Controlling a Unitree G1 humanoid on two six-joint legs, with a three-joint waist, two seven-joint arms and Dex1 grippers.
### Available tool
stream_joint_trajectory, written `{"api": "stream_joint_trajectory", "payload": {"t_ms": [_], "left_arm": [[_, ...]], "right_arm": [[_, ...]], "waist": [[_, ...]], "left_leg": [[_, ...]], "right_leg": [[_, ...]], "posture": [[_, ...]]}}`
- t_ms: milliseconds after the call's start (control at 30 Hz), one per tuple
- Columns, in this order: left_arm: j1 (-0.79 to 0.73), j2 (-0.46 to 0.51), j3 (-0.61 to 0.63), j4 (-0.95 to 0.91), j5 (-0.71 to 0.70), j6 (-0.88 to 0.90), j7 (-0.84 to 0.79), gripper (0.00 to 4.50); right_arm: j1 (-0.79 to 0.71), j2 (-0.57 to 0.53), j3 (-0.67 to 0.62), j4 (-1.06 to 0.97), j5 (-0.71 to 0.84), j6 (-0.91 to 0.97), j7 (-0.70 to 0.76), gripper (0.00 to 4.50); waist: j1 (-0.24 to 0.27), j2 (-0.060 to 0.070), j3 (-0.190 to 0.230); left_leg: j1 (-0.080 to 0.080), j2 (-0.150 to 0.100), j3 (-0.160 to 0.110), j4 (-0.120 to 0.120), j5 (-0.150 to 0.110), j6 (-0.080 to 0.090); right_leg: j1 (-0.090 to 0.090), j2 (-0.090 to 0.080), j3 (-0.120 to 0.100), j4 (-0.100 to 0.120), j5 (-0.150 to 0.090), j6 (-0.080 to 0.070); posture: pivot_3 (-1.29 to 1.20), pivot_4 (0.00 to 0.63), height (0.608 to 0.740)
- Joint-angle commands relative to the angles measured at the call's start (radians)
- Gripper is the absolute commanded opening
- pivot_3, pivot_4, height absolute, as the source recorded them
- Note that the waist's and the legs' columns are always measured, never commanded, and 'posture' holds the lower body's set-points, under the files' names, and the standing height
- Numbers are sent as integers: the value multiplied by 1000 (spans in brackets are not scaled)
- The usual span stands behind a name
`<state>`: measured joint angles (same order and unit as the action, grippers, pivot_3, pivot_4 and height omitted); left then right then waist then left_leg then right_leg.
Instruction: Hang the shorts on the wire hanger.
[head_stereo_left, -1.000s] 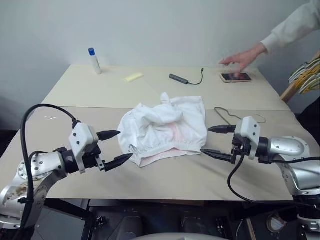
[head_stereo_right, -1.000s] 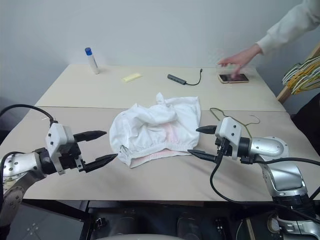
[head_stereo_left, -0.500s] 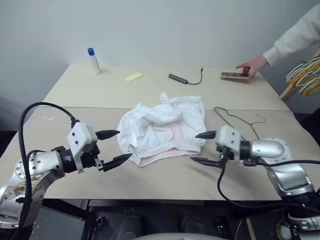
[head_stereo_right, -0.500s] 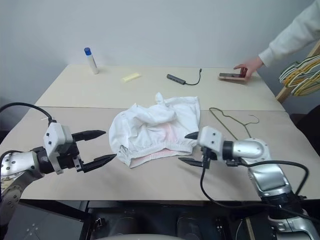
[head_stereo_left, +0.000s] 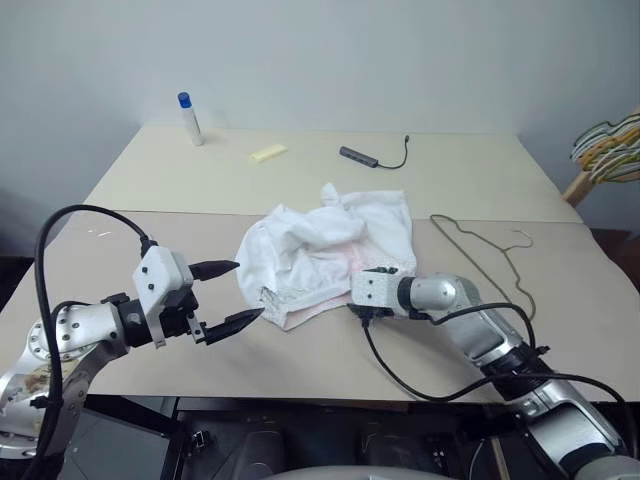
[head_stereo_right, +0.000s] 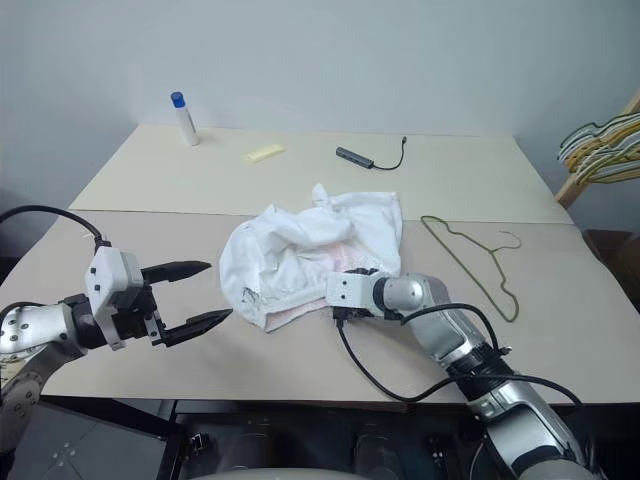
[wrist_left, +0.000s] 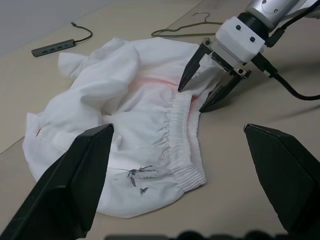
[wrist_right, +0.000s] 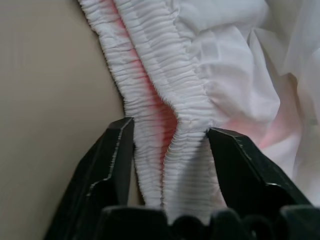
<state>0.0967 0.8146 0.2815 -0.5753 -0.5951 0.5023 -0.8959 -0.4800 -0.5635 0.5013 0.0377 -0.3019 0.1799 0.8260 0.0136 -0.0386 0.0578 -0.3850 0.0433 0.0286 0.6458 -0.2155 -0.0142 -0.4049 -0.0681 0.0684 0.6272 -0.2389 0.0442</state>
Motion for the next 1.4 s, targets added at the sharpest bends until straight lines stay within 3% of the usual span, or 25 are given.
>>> {"api": "stream_joint_trajectory", "payload": {"t_ms": [33,167,333,433,567,700,800,1000,1100,1200,1400], "left_arm": [[-6,2,20,-16,-7,-17,2,4500],[-3,1,17,-8,-1,-27,-4,4500],[-24,-5,-8,9,11,-39,-6,4500],[-27,-5,-13,11,12,-44,-6,4500],[-22,-1,-11,16,14,-50,-13,4500],[-23,11,-8,23,10,-50,-31,4500],[3,43,23,35,6,-51,-73,4500],[43,93,83,61,11,-60,-123,4500],[43,96,96,53,2,-51,-119,4500],[59,87,97,23,-2,-42,-104,4500],[73,79,87,-3,3,-39,-79,4500]], "right_arm": [[-4,-75,-57,25,6,-80,25,1478],[-48,-193,-93,142,9,-270,44,114],[-155,-234,-99,333,-93,-381,-62,48],[-103,-261,-173,205,75,-335,78,685],[66,-288,-225,-154,304,-167,250,2032],[137,-204,-185,-385,338,52,215,3462],[108,-60,-90,-419,228,239,94,4478],[13,141,139,-399,49,518,-6,4478],[-37,189,257,-314,-83,538,-67,4478],[-60,210,230,-299,-90,562,-80,3897],[-45,59,224,-352,-130,488,-29,1970]], "waist": [[1,0,0],[-1,0,4],[-22,-1,5],[-25,-1,6],[-20,-1,6],[-29,-1,6],[-30,-1,5],[-25,0,6],[-23,-1,6],[-19,-1,6],[-3,-1,6]], "left_leg": [[0,0,0,0,0,0],[0,0,0,0,0,0],[1,2,2,0,0,0],[1,5,1,-1,0,0],[1,7,0,-3,-1,0],[1,7,0,-3,-2,0],[4,7,0,-2,-1,-2],[4,8,0,-2,0,-3],[-3,8,1,-2,0,-3],[-6,8,1,-2,1,-4],[-9,8,1,-2,0,-4]], "right_leg": [[0,0,0,0,0,0],[0,0,0,-1,0,0],[0,3,1,0,1,-2],[-1,6,1,0,1,-4],[0,8,0,1,2,0],[-1,8,0,1,1,0],[-1,8,0,2,1,-7],[-6,9,0,3,3,-12],[-15,8,0,4,3,-12],[-15,8,0,5,4,-12],[-17,9,0,4,1,-9]], "posture": [[105,48,740],[91,46,740],[81,41,740],[80,33,740],[74,28,740],[64,26,740],[63,26,740],[81,46,740],[98,52,740],[101,53,740],[97,51,740]]}}
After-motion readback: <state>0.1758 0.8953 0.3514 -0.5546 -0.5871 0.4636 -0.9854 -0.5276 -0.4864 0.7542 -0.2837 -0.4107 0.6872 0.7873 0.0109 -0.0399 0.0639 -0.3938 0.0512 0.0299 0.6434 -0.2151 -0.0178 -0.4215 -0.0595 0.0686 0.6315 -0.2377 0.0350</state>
